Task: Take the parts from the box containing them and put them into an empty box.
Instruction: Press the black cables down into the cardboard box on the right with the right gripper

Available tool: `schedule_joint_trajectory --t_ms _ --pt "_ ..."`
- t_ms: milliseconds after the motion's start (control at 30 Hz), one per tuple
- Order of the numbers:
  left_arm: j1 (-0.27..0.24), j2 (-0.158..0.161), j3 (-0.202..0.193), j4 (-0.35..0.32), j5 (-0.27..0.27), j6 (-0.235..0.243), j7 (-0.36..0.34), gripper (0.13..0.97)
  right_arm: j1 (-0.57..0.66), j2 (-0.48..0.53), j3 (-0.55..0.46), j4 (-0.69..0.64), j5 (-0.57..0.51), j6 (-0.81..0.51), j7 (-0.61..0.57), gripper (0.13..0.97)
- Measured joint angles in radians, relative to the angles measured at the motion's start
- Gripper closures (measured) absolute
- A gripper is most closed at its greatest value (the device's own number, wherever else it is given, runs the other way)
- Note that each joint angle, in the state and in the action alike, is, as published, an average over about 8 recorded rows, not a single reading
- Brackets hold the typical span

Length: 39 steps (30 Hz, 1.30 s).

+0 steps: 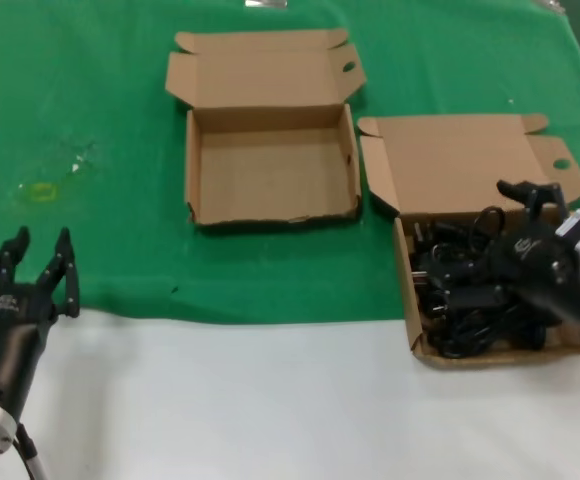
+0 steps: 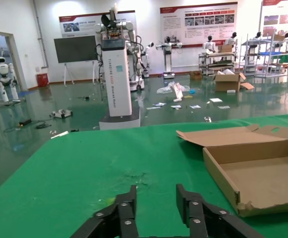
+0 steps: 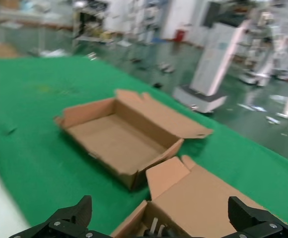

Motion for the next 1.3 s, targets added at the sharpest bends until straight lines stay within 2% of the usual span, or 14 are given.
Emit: schedule_joint_trajectory --t_ms 200,400,500,767,967,1300 --pt "0.0 0.0 0.0 0.0 0.0 0.0 0.0 0.799 0.13 0.092 -0.036 -0.028 -0.121 -0.226 0.066 0.129" --pt "0.0 0.0 0.0 0.0 0.0 0.0 0.0 0.87 0.287 0.126 -0.084 -0.097 -0.17 -0.492 -0.013 0.129" --pt "0.0 0.0 0.0 0.0 0.0 0.0 0.0 0.912 0.364 0.119 -0.109 -0.148 -0.197 -0.622 -0.071 0.129" --pt "0.0 0.0 0.0 0.0 0.0 0.0 0.0 0.933 0.537 0.019 -0.128 -0.322 -0.336 -0.909 -0.214 0.129" --pt "0.0 0.0 0.0 0.0 0.0 0.0 0.0 0.953 0.634 -0.072 -0.131 -0.461 -0.441 -1.018 -0.307 0.129" --pt "0.0 0.0 0.0 0.0 0.0 0.0 0.0 0.953 0.7 -0.177 -0.095 -0.624 -0.53 -1.06 -0.402 0.143"
